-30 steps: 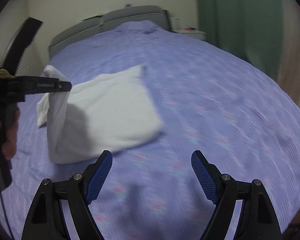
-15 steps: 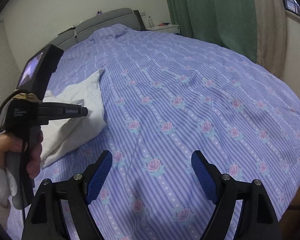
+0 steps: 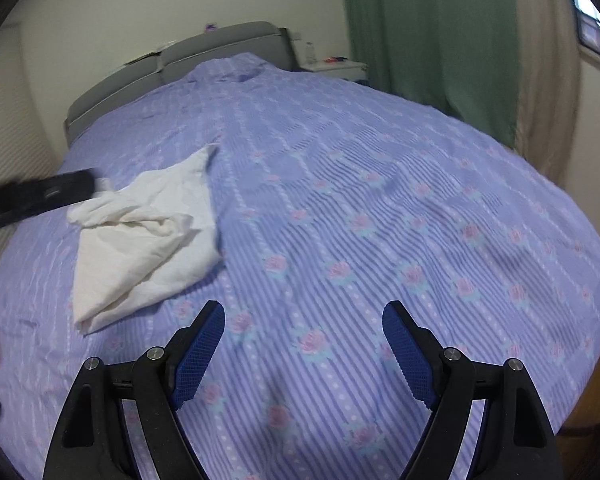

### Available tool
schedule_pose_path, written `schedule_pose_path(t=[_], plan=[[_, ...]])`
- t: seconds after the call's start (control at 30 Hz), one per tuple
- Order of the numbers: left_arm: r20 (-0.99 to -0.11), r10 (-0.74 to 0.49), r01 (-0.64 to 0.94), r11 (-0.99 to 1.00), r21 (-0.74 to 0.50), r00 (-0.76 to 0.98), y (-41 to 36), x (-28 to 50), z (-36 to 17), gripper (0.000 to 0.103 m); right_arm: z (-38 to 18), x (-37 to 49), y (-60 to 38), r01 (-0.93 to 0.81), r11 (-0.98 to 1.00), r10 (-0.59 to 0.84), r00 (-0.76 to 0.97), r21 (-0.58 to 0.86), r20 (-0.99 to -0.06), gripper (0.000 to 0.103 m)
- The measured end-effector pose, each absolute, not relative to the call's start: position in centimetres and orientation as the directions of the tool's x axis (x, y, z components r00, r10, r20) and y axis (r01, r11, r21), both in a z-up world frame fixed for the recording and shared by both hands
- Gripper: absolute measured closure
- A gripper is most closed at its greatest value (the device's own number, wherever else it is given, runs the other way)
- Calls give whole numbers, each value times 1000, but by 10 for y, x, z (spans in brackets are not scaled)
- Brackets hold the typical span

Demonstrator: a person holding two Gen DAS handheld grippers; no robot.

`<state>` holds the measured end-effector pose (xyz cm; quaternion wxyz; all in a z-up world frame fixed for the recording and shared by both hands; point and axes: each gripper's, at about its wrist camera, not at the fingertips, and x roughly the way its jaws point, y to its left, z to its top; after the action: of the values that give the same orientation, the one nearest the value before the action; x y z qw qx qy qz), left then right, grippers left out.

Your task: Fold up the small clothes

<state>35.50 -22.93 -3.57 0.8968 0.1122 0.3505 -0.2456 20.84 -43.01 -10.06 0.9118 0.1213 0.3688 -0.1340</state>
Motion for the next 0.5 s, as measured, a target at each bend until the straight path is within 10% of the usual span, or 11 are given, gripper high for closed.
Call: schedule_pose_path(t=[0.5], plan=[[-753,-190,285,958,-3,630,-76,383,-101,33,-66,388,-269,-221,958,38,733,-185,-680,25]])
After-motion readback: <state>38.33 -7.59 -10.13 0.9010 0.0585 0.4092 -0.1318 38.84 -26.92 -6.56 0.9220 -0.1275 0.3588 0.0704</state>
